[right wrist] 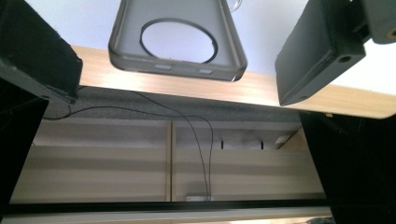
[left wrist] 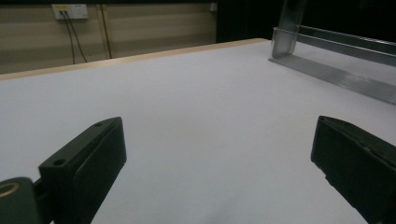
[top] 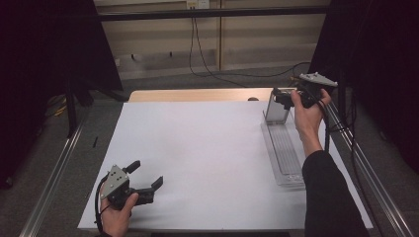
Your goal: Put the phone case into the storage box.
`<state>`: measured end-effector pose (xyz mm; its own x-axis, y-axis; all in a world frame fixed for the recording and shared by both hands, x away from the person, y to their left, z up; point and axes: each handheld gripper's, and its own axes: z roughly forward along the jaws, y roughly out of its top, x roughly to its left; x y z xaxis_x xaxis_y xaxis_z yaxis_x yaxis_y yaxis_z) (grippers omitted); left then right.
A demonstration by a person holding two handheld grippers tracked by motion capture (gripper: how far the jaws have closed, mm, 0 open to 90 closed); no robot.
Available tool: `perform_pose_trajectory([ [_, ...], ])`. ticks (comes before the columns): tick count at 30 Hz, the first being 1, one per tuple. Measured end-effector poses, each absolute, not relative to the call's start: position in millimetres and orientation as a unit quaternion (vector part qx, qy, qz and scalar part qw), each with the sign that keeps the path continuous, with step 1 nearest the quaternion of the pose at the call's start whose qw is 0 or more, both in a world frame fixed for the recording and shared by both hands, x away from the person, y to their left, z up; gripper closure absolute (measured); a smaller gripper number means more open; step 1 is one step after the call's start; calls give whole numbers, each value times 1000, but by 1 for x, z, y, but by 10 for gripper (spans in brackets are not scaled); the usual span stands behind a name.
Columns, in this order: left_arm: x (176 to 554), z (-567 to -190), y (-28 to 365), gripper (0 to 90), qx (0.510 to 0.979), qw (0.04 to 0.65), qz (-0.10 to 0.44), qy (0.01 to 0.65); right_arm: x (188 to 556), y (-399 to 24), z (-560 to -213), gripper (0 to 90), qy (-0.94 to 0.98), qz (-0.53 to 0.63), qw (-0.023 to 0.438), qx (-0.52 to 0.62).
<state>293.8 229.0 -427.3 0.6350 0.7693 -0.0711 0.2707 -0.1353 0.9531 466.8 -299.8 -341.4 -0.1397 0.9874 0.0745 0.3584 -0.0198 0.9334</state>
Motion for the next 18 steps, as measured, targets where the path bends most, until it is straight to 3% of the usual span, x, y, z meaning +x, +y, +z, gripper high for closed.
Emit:
perform_pose_trajectory([
  [18,292,-426,229,33,713,554,230,362,438,-297,-347,1,628,454,354,523],
])
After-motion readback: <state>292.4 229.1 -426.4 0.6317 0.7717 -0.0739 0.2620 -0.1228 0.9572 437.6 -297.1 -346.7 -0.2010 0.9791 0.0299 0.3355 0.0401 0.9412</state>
